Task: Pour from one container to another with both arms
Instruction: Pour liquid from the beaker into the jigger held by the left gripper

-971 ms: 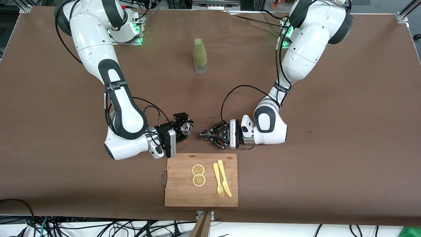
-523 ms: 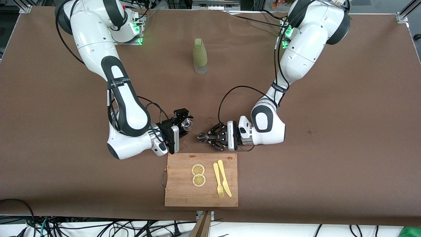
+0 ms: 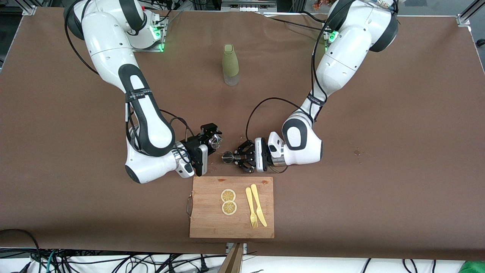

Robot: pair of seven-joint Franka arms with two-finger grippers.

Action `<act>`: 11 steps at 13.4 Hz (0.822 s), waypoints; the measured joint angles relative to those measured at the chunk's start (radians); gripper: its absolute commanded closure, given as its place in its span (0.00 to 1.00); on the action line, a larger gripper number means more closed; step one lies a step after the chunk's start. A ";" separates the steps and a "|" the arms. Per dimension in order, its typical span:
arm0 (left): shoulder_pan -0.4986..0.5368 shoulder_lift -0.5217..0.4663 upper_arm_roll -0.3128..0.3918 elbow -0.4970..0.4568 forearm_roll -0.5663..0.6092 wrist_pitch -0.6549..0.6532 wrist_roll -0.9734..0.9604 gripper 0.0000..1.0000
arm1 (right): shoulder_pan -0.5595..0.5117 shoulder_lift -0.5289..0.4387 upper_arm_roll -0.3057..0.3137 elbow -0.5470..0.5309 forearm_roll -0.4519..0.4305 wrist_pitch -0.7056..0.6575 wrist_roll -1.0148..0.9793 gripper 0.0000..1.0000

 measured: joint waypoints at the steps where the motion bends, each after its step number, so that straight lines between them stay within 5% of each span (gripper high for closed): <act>1: -0.005 0.001 0.000 0.000 0.000 0.003 0.000 1.00 | 0.000 -0.001 0.000 0.001 -0.006 0.000 0.008 0.74; 11: -0.039 0.002 0.002 0.007 0.000 0.009 0.007 1.00 | 0.000 -0.003 -0.005 0.001 -0.043 -0.003 0.108 0.74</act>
